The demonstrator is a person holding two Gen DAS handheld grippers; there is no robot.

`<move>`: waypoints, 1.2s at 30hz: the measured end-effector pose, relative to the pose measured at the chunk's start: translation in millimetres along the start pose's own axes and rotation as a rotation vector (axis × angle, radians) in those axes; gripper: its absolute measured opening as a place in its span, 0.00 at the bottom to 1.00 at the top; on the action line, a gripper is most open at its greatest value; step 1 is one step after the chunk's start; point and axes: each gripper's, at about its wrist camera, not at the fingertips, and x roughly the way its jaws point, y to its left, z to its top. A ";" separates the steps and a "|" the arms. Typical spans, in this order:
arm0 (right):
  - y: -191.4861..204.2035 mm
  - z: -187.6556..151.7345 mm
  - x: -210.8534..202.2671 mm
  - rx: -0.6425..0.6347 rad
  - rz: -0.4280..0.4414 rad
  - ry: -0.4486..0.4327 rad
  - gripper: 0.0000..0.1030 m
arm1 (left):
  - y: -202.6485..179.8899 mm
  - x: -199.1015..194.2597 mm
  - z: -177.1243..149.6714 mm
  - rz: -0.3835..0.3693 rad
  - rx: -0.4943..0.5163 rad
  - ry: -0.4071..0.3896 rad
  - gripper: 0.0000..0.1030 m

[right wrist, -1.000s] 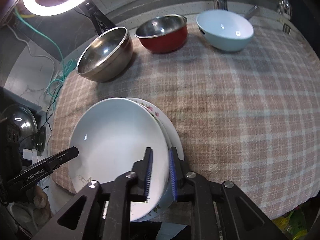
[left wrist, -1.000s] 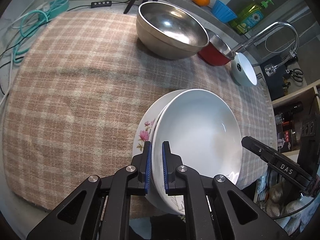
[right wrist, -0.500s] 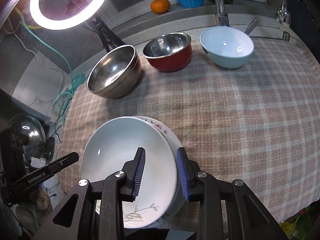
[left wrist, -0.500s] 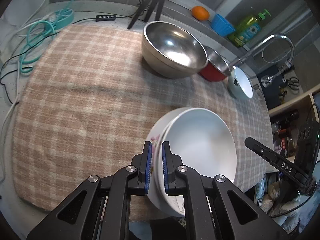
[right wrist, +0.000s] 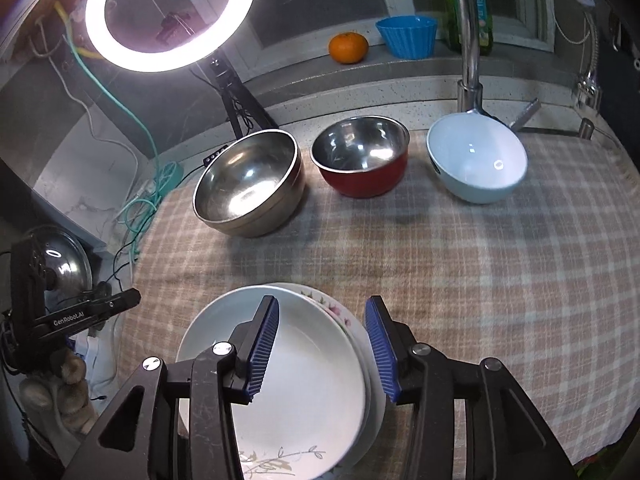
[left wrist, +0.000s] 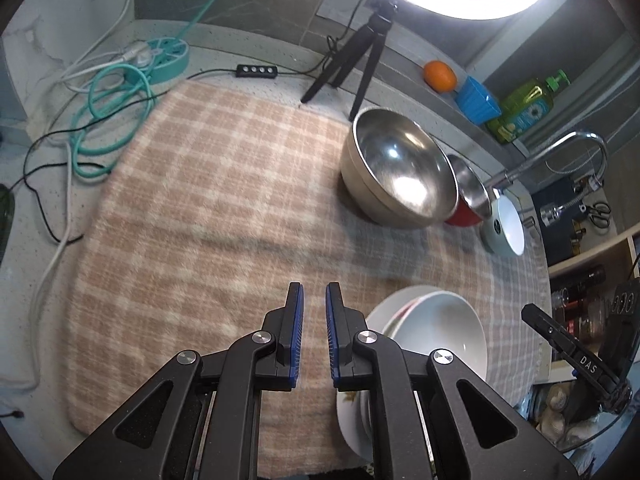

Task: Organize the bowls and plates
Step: 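Move both tools forward to the rim of the large steel bowl, then close both tools on the rim of the large steel bowl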

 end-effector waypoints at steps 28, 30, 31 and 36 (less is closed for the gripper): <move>16.6 88.6 95.1 0.208 0.092 0.080 0.40 | -19.2 68.6 99.1 -0.106 0.040 0.070 0.16; 17.2 92.3 99.7 0.203 0.079 0.084 0.39 | -20.0 72.1 101.6 -0.107 0.039 0.075 0.16; 17.4 93.7 101.9 0.199 0.073 0.085 0.39 | -20.2 73.7 102.7 -0.106 0.038 0.077 0.16; 17.4 99.4 113.9 0.191 0.049 0.102 0.37 | -20.3 81.4 108.6 -0.102 0.037 0.084 0.16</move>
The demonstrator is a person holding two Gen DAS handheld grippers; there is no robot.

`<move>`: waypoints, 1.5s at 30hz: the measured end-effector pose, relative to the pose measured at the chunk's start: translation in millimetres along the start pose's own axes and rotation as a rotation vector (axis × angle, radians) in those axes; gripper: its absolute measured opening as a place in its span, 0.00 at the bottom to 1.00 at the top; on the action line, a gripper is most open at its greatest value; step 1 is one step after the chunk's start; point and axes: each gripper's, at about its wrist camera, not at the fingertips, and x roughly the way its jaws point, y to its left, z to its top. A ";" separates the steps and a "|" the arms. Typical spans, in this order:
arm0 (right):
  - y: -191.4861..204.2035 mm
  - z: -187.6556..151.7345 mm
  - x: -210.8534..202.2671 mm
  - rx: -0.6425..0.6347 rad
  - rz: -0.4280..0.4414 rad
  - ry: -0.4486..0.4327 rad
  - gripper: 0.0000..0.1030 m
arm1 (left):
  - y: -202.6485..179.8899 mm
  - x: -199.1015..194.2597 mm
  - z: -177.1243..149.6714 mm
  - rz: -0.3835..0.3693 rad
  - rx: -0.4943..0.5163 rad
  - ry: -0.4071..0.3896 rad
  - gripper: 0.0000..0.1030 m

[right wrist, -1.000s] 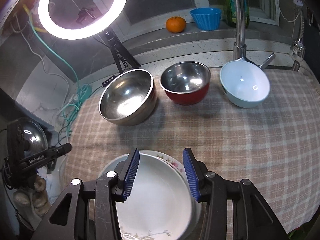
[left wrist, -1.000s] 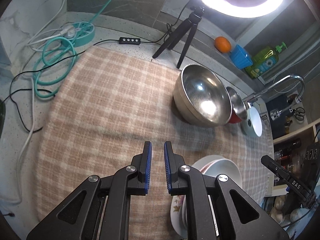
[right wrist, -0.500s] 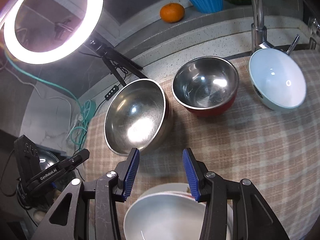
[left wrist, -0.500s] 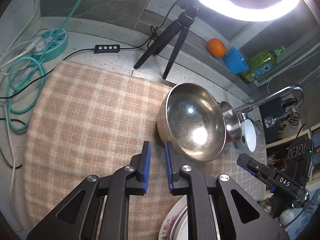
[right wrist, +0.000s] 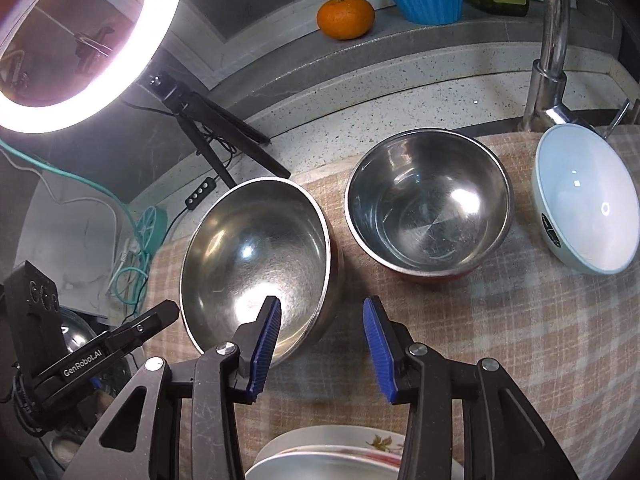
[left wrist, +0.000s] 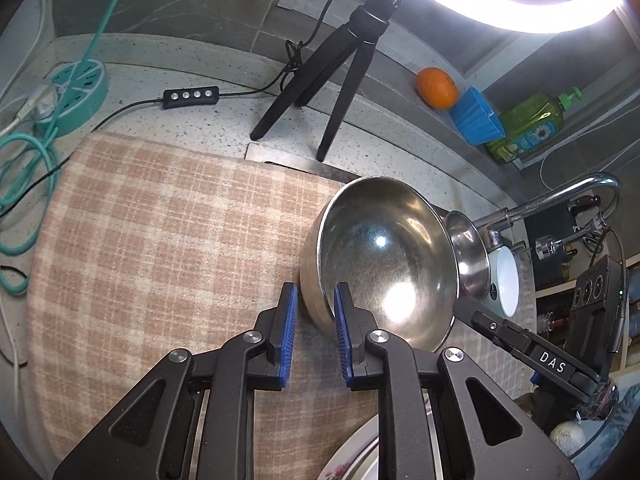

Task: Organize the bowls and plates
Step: 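Close both tools on the rim of the large steel bowl, then lift the steel bowl with both tools and carry it beside the plates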

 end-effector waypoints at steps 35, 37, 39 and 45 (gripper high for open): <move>15.8 -9.0 15.1 -0.059 0.016 0.069 0.14 | 9.9 -10.5 -17.0 0.018 0.001 -0.021 0.13; 21.9 -14.6 12.8 -0.072 0.025 0.073 0.14 | 13.8 -18.2 -22.8 0.020 -0.006 -0.029 0.13; 27.9 -20.5 11.2 -0.088 0.031 0.078 0.14 | 17.8 -27.9 -29.8 0.024 -0.011 -0.043 0.13; 44.5 -39.4 9.0 -0.126 0.058 0.100 0.14 | 29.9 -51.0 -49.2 0.038 -0.039 -0.074 0.13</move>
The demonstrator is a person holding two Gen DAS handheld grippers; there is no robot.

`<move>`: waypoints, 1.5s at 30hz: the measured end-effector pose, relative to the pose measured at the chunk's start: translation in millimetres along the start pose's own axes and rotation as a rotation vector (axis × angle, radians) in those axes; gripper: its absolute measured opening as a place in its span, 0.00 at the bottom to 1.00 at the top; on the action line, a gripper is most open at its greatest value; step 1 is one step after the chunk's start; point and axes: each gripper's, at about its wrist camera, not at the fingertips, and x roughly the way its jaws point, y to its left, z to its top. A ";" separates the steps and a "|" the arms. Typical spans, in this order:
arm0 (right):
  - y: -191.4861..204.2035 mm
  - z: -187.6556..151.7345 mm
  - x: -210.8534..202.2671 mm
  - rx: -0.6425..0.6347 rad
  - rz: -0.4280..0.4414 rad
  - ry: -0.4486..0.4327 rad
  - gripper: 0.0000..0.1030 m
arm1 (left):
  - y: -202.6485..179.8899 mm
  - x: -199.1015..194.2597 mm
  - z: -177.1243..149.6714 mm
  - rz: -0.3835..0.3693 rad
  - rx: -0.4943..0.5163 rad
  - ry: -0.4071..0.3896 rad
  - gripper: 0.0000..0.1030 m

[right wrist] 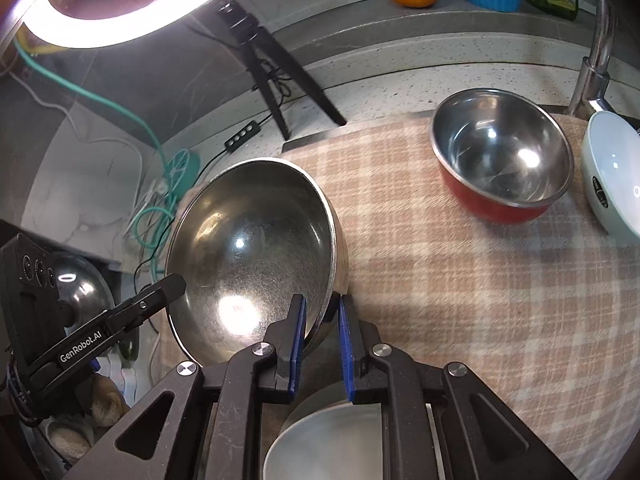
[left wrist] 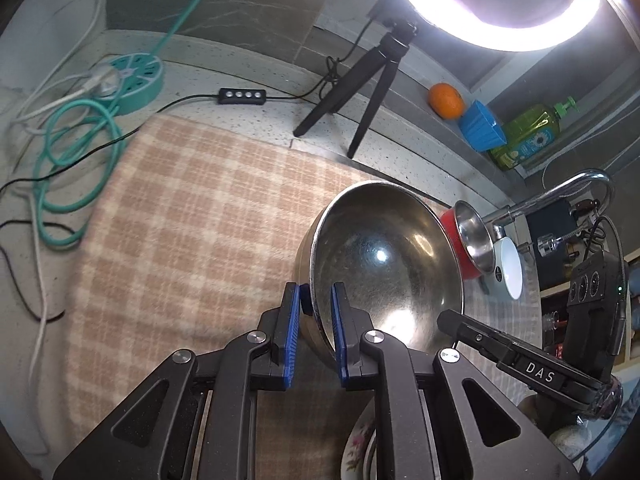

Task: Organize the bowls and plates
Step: 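Lift the steel bowl with both tools and carry it beside the plates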

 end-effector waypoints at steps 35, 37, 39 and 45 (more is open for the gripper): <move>81.3 -109.4 26.5 -0.180 0.081 0.167 0.15 | 78.7 -62.1 -94.2 0.103 -0.171 -0.039 0.13; 82.5 -112.4 27.7 -0.183 0.081 0.174 0.16 | 80.6 -62.0 -95.7 0.105 -0.173 -0.036 0.13; 83.3 -115.1 28.4 -0.186 0.083 0.179 0.16 | 82.8 -61.9 -97.1 0.107 -0.181 -0.036 0.13; 86.4 -121.0 30.0 -0.196 0.088 0.190 0.16 | 87.9 -58.7 -99.7 0.119 -0.195 -0.032 0.13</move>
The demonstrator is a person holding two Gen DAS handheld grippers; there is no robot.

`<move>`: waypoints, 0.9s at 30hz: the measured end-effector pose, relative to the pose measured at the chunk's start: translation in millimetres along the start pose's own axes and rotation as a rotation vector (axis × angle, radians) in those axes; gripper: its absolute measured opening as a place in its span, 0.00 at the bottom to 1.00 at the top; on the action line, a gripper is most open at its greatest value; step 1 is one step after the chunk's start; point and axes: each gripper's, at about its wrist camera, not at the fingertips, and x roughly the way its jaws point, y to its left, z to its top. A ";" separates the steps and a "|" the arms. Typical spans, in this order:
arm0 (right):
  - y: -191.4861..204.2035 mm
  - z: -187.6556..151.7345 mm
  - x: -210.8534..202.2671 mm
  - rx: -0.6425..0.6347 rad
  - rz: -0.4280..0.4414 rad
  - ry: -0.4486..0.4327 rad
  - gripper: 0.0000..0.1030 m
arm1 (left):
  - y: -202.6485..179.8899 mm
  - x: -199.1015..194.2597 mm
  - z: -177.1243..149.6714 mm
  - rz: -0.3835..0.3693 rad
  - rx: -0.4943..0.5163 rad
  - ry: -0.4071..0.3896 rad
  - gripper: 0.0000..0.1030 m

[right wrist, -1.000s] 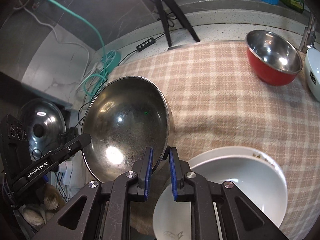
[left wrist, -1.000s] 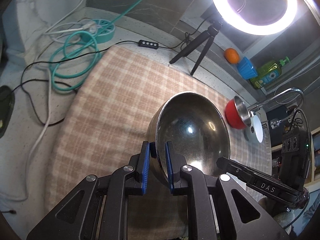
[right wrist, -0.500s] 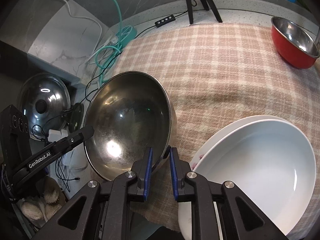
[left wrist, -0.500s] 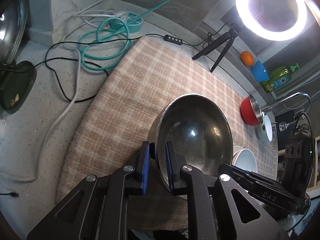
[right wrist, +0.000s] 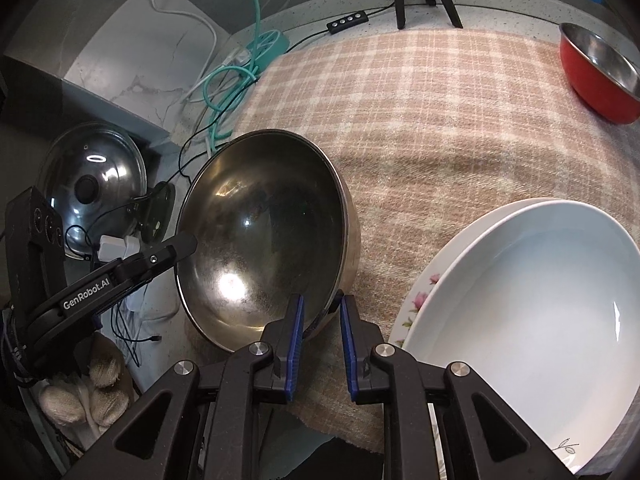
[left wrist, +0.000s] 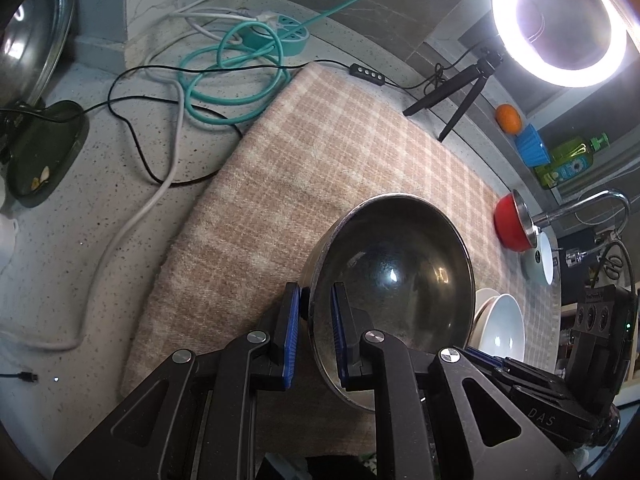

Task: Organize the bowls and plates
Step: 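Lift the steel bowl with both tools and carry it beside the plates, then set the steel bowl down on the cloth and open both tools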

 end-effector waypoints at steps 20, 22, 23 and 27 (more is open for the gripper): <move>-3.0 -1.3 -4.7 -0.012 0.011 -0.013 0.19 | 0.4 -2.0 0.7 0.020 -0.005 -0.008 0.13; -3.9 -1.1 -6.4 -0.015 0.018 -0.013 0.19 | -0.2 -2.9 0.6 0.022 -0.008 -0.009 0.13; -4.2 -1.2 -7.1 -0.016 0.018 -0.013 0.19 | -0.8 -3.8 0.4 0.021 -0.008 -0.010 0.13; -2.9 -2.2 -13.2 -0.039 -0.003 -0.028 0.19 | -4.2 -8.3 -0.8 0.025 -0.001 -0.028 0.13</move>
